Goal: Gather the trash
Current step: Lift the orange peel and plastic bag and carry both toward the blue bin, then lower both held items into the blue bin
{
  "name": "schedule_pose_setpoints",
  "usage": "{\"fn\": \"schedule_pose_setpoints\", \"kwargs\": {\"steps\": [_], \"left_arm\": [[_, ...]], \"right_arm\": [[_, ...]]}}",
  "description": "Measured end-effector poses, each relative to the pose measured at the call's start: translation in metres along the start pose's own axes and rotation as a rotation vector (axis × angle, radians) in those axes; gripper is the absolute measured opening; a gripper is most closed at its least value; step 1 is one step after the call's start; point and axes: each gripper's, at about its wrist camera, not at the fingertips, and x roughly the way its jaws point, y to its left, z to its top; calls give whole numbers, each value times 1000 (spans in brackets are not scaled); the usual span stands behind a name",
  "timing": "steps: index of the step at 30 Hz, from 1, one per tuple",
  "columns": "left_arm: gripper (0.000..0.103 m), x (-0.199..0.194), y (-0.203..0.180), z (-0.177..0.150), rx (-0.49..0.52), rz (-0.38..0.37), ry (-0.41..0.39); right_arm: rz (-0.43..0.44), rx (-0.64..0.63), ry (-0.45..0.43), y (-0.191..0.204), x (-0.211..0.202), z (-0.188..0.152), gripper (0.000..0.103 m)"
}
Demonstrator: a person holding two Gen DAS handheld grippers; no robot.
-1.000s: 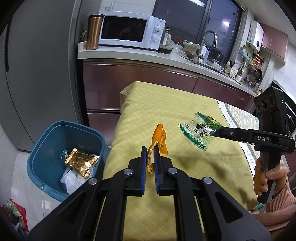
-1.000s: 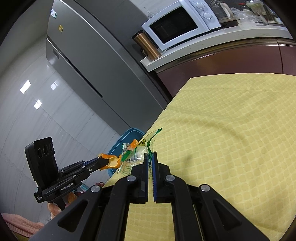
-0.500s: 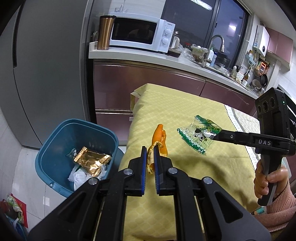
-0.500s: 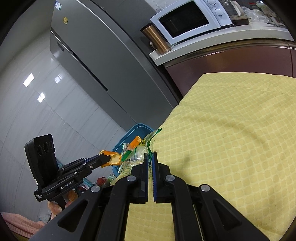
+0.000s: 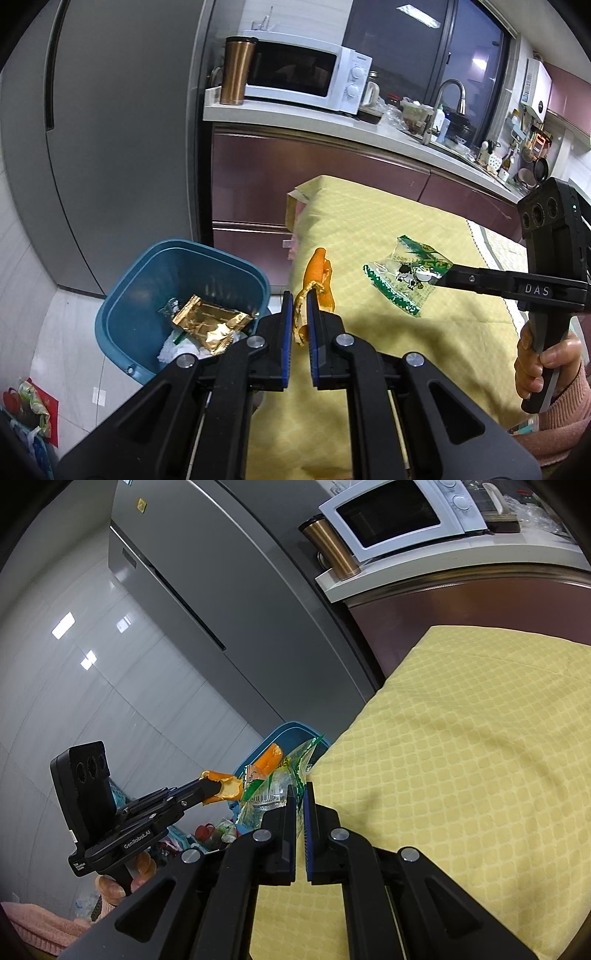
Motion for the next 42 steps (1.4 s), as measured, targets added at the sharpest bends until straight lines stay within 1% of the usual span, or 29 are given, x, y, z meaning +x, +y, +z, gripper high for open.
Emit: {"fn": "schedule_pose_setpoints", "kwargs": {"steps": [8, 28, 42], "left_arm": [[8, -4, 11, -1, -15, 33, -8], [8, -5, 31, -6, -50, 64, -8], [8, -3, 47, -10, -76, 100, 2]], "right_arm": [[9, -26, 25, 8, 11, 4, 3], [11, -66, 69, 24, 43, 11, 3], [6, -99, 94, 35, 66, 18, 3]]}}
